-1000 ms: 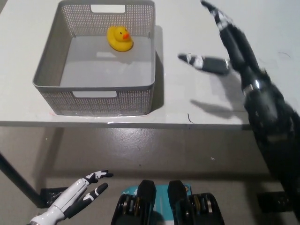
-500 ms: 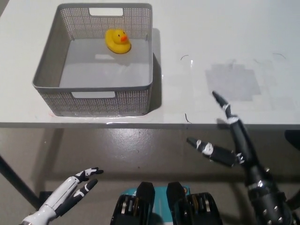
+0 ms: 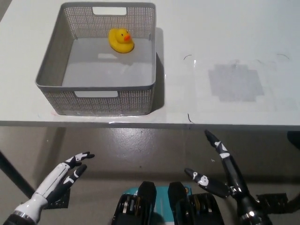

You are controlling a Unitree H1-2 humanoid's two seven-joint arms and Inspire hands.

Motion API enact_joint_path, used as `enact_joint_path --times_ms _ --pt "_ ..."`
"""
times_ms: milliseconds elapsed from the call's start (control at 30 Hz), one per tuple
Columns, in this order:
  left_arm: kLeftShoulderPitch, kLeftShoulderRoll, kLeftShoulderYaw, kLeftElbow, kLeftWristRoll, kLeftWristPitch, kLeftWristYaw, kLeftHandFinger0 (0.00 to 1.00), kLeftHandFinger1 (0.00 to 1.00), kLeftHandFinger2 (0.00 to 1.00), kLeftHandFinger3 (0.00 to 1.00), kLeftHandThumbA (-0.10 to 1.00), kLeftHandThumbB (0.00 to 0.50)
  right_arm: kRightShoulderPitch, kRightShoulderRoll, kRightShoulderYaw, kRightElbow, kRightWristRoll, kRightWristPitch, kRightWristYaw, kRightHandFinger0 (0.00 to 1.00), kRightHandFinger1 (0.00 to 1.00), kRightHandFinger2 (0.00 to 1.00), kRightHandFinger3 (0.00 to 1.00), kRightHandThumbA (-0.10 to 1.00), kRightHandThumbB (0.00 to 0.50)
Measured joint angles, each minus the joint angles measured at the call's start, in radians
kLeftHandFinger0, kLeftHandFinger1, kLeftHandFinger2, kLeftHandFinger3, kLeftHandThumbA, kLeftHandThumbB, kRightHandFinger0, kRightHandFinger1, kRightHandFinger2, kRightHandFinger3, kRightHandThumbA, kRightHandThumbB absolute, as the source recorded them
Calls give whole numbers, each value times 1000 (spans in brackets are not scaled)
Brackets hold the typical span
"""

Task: Use the right hand to pick up a yellow duck toy and place it into a container on the left hand side

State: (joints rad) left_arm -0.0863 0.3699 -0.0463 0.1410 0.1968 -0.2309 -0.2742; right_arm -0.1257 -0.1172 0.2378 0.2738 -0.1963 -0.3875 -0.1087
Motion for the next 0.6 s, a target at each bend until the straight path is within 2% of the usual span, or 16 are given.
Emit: enact_joint_path --times_ms 167,400,500,600 --pt "-9 0 0 0 0 -8 2 1000 1000 1000 1000 1000 495 8 -28 26 13 -4 -6 -42 1000 1000 1000 1000 920 385" --pt "-12 -1 -1 2 -1 -12 5 1000 1000 1000 1000 1000 480 27 -35 48 5 -25 -13 -120 1000 1000 1000 1000 979 321" --pt "-14 -6 -1 3 -3 -15 6 1000 1000 1000 1000 1000 454 62 -22 46 -19 -13 -19 -128 1000 1000 1000 1000 1000 320" --pt "-17 -16 -1 6 -4 -25 9 1000 1000 1000 1000 1000 454 89 3 45 -21 -3 -22 -131 1000 1000 1000 1000 1000 321"
